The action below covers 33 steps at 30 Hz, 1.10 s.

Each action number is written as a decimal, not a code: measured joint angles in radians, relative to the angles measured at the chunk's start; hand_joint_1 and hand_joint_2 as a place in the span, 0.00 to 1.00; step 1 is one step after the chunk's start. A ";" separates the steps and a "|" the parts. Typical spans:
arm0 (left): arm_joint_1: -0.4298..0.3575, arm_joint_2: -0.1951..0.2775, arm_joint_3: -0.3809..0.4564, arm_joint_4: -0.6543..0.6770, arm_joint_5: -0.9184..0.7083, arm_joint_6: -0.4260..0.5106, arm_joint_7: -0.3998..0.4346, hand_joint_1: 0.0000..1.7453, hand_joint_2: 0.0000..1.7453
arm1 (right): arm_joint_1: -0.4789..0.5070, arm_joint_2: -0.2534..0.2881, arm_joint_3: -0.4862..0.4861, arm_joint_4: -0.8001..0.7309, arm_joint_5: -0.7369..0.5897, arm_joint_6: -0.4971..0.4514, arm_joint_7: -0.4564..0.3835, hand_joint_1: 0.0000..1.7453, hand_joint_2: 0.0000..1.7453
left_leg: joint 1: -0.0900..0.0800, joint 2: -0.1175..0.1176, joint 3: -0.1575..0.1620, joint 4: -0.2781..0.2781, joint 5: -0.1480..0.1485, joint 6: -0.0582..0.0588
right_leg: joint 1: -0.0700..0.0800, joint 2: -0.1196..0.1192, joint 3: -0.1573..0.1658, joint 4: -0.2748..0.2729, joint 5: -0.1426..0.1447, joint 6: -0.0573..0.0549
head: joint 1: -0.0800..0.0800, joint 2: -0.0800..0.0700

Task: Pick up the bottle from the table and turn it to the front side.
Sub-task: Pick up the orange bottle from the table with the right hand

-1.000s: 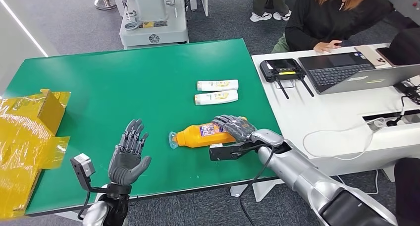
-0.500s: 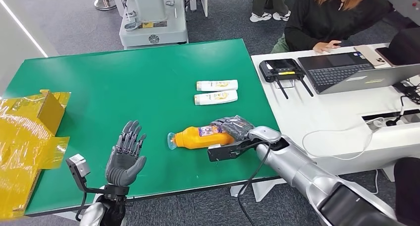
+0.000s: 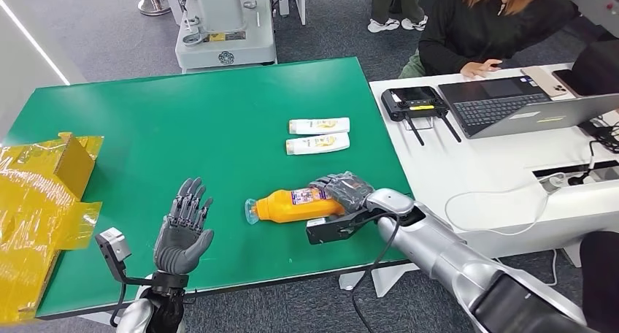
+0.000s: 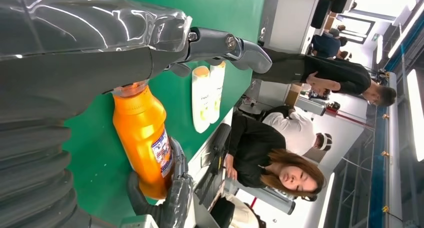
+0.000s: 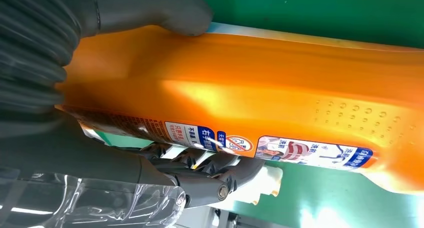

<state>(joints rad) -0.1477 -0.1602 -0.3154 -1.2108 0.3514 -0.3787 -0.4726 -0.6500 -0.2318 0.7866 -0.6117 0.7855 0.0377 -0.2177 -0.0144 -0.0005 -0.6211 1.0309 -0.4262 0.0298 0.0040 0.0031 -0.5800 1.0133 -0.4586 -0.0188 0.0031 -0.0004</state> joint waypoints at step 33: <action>0.022 0.007 0.024 -0.029 -0.024 0.068 -0.011 0.00 1.00 | 0.693 -0.078 -0.416 -0.739 -0.275 -0.280 -0.101 1.00 1.00 | 0.000 -0.007 -0.007 0.000 -0.001 0.000 | 0.000 -0.006 -0.005 0.000 -0.001 0.001 | 0.000 0.000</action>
<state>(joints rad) -0.1255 -0.1536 -0.2910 -1.2401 0.3271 -0.3104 -0.4841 0.0430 -0.3100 0.3704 -1.3509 0.5103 -0.2424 -0.3184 -0.0146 -0.0070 -0.6281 1.0307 -0.4269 0.0301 0.0040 -0.0029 -0.5847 1.0130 -0.4601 -0.0180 0.0031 -0.0004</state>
